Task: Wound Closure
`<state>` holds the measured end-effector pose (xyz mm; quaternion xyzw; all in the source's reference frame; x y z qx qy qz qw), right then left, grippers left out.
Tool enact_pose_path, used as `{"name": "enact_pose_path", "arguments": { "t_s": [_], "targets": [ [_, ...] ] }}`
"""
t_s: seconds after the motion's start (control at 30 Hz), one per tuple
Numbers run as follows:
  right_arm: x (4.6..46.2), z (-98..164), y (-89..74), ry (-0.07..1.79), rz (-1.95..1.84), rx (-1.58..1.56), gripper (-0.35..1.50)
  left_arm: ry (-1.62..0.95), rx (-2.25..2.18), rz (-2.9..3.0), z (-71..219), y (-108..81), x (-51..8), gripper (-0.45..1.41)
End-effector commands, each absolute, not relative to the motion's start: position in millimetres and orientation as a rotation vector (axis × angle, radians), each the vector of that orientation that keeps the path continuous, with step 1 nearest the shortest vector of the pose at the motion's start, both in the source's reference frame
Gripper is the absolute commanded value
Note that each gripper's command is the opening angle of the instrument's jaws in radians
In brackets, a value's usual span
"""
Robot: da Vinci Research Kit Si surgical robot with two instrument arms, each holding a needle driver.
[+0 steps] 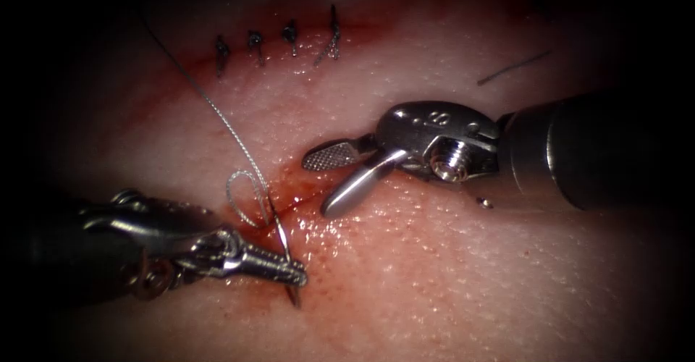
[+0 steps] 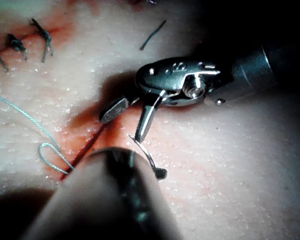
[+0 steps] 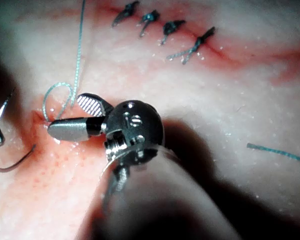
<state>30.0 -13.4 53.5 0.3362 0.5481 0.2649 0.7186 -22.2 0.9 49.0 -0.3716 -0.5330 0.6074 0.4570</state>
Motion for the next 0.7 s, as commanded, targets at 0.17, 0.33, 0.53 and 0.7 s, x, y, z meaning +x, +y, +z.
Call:
{"name": "enact_pose_path", "arguments": {
  "t_s": [0.17, 0.33, 0.53, 0.7],
  "targets": [
    [31.1, 53, -14.7, 1.195, 0.520, 0.712, 1.06, -1.377, -0.952, 1.439, 47, 0.4, -22.6, -0.45],
    [31.5, 52, -15.6, 1.159, 0.444, 0.661, 1.05, -1.388, -1.051, 1.440, 44, 0.6, -22.3, -0.45],
    [32.6, 53, -16.9, 1.167, 0.399, 0.637, 1.05, -1.284, -1.246, 1.577, 40, 1.0, -20.5, -0.45],
    [33.9, 54, -18.5, 1.164, 0.362, 0.634, 0.98, -1.225, -1.383, 1.672, 37, 1.3, -17.7, -0.45]
  ]
}}
